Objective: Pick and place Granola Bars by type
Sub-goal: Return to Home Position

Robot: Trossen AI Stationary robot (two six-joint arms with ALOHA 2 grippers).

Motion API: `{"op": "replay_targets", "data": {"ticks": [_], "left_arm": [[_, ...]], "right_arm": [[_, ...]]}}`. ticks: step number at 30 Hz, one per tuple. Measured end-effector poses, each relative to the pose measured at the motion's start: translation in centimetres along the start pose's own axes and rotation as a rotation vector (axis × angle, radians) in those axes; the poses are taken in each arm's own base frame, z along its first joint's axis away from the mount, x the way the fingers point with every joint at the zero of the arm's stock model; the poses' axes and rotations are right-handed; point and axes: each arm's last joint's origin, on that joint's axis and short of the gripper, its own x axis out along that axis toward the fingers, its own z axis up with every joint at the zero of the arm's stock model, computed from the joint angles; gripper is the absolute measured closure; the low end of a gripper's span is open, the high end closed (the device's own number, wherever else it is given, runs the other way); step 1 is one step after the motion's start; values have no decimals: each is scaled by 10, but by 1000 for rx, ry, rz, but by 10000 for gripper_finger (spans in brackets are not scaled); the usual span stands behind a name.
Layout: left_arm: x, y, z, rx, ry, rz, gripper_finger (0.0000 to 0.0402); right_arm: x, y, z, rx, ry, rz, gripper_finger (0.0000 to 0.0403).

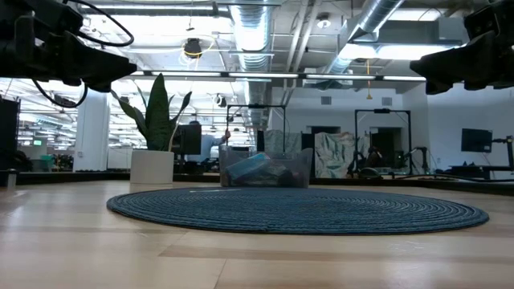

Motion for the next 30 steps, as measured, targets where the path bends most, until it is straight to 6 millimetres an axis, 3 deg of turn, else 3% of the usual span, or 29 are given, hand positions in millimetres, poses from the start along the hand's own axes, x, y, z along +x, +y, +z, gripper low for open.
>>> {"op": "replay_targets", "data": {"ticks": [30], "left_arm": [[0,0,0,22,0,0,265]], "right_arm": [[0,0,0,0,0,0,305]]}}
